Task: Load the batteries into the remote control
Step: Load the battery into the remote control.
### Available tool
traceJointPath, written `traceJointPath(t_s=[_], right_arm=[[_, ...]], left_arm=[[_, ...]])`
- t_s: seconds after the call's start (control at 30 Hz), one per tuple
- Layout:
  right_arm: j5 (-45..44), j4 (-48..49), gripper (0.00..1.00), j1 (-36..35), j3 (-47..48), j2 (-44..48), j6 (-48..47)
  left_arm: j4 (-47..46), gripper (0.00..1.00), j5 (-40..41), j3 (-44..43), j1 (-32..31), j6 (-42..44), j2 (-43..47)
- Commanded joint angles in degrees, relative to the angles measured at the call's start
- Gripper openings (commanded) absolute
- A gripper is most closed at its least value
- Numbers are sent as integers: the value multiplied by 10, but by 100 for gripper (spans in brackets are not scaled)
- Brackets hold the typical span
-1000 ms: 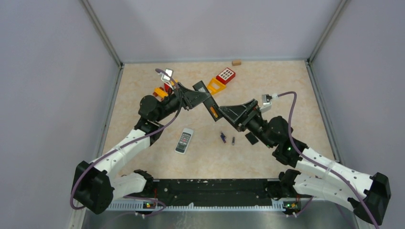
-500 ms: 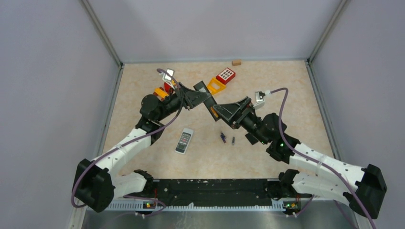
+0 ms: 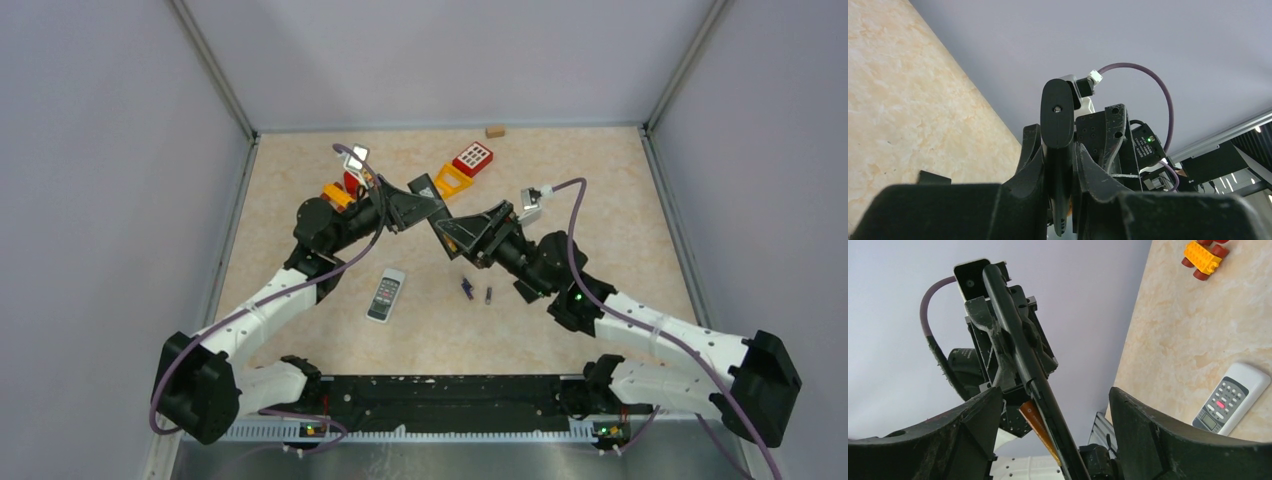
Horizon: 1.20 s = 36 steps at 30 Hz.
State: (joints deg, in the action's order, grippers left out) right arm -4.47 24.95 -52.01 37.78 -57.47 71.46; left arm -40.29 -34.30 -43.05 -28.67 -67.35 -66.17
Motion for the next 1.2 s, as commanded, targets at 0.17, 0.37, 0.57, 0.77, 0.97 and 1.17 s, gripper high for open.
traceJointPath(t_s=[0.17,0.37,0.57,0.77,0.97,1.17], right_arm=[[17,32,68,1,34,-12,17],[22,32,59,3,32,-13,28],[23,38,53,3,27,-14,30],[25,46,48,3,19,-13,32],[28,18,40,3,27,-12,25],[29,11,36,4,22,-8,25]], left_arm=[[-30,0,-20,-5,-1,13,2],[-30,0,-19,-4,-1,14,4],[-32,0,-15,-5,-1,6,7],[-14,0,-12,-17,0,-38,8],[6,0,-11,-28,0,-53,16],[8,0,-8,-34,0,-60,20]])
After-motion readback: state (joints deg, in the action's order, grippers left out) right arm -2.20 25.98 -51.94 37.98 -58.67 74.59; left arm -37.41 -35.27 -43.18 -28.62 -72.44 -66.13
